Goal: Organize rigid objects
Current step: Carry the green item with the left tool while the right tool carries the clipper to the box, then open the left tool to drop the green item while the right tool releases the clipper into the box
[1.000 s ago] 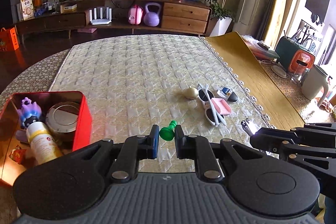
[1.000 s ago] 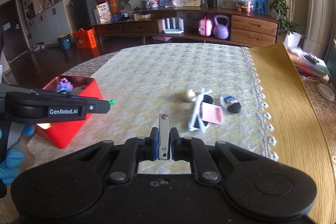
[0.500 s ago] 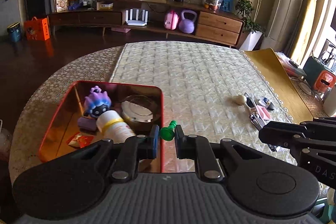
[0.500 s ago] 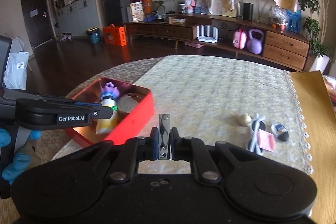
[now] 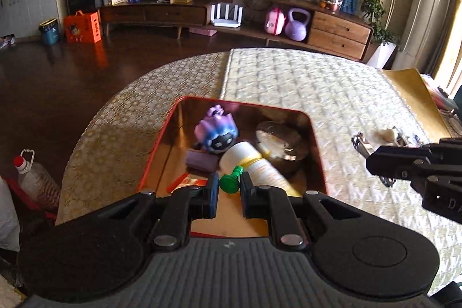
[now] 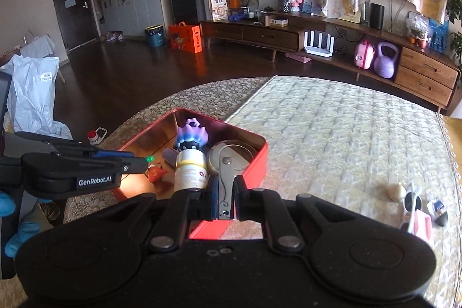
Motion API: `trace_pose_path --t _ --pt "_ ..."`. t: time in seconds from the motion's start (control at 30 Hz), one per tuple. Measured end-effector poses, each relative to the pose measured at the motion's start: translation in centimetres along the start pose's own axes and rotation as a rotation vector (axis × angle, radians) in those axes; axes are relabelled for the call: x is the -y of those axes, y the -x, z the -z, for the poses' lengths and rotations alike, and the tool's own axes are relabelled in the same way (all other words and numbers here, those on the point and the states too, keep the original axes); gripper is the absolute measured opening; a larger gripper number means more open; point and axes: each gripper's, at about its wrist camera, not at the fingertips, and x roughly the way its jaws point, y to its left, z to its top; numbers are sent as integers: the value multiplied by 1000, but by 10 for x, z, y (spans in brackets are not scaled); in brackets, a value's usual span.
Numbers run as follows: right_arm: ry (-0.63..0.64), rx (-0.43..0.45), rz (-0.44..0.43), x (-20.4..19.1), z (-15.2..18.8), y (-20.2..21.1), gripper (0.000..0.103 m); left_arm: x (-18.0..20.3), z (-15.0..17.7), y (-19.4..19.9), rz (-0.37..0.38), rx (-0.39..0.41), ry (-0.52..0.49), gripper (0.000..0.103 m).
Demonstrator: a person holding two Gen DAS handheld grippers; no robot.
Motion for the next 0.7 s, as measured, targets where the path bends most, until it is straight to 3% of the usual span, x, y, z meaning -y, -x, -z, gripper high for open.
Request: trace_pose_path --t 0.2,0.7 --pt "18 -17 -19 -9 -13 -28 11 -17 -2 -16 -45 -18 -4 15" --pt "56 -90 -12 -16 -29 -99 11 -27 -15 -66 -70 -89 -28 15"
